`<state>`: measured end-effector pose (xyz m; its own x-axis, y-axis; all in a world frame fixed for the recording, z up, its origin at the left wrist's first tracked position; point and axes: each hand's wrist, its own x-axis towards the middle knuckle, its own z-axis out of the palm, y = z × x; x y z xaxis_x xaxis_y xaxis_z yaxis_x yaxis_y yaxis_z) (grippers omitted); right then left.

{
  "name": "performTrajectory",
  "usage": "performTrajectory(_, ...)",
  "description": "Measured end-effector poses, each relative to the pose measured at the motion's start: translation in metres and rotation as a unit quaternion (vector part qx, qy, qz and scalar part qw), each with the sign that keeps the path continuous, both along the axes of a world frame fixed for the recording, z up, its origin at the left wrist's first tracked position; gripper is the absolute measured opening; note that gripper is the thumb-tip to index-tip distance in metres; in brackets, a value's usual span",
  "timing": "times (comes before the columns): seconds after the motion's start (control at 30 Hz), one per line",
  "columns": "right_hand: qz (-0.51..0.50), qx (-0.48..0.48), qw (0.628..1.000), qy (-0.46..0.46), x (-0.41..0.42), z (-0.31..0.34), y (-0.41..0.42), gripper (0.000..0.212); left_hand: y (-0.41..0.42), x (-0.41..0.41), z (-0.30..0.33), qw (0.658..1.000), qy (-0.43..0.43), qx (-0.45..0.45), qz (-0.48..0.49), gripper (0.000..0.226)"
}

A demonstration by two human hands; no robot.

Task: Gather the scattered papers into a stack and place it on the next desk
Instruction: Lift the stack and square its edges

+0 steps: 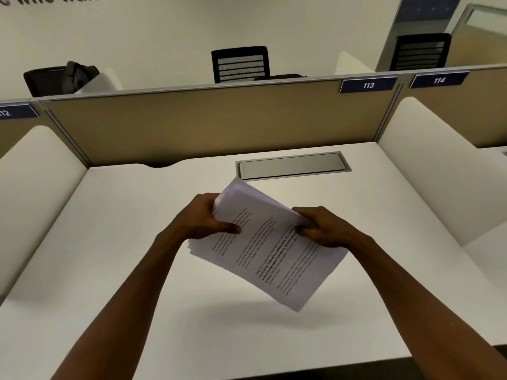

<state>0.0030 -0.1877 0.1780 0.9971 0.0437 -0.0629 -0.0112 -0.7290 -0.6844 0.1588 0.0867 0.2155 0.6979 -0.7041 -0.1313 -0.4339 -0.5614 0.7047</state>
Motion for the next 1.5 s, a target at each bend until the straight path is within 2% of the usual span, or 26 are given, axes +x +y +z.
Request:
performTrajectory(0.17,0.039,0.012,0.998,0.042,0.004,0.018,-0.006,0.026,0.012,-0.008,-0.022,0.989,0.076,-0.111,0.061,0.049)
performTrajectory(0.27,0.041,0.143,0.982,0.114,-0.009,0.028,-0.03,0.034,0.025,-0.014,-0.034,0.975,0.123,-0.16,0.088,0.048)
performTrajectory(0.33,-0.001,0.274,0.954,0.125,-0.027,0.017,-0.052,0.045,0.036,-0.016,-0.041,0.963,0.153,-0.196,0.103,0.046)
performTrajectory(0.4,-0.041,0.401,0.907,0.118,-0.044,-0.007,-0.062,0.057,0.045,-0.017,-0.047,0.947,0.188,-0.231,0.125,0.045)
performTrajectory(0.47,-0.048,0.462,0.878,0.116,-0.055,-0.033,-0.053,0.06,0.051,-0.018,-0.055,0.924,0.23,-0.267,0.15,0.045)
performTrajectory(0.6,-0.088,0.537,0.835,0.078,-0.057,-0.059,-0.022,0.048,0.053,-0.022,-0.07,0.898,0.276,-0.296,0.174,0.043)
performTrajectory(0.8,-0.198,0.477,0.856,0.028,-0.039,-0.065,-0.004,0.027,0.045,-0.022,-0.096,0.894,0.288,-0.282,0.195,0.048)
performTrajectory(0.97,-0.259,0.434,0.863,-0.024,-0.033,-0.076,0.001,0.018,0.042,-0.012,-0.111,0.903,0.24,-0.273,0.23,0.039)
performTrajectory(1.1,-0.26,0.419,0.868,-0.062,-0.028,-0.08,0.012,0.02,0.023,-0.022,-0.123,0.874,0.227,-0.321,0.286,0.03)
performTrajectory(1.23,-0.271,0.417,0.865,-0.072,-0.028,-0.086,0.016,0.021,0.013,-0.03,-0.131,0.861,0.223,-0.345,0.299,0.025)
performTrajectory(1.37,-0.28,0.443,0.848,-0.08,-0.034,-0.092,0.012,0.022,0.018,-0.034,-0.139,0.864,0.224,-0.367,0.263,0.021)
performTrajectory(1.5,-0.297,0.461,0.834,-0.061,-0.046,-0.113,0.011,0.03,0.024,-0.036,-0.154,0.877,0.229,-0.332,0.26,0.031)
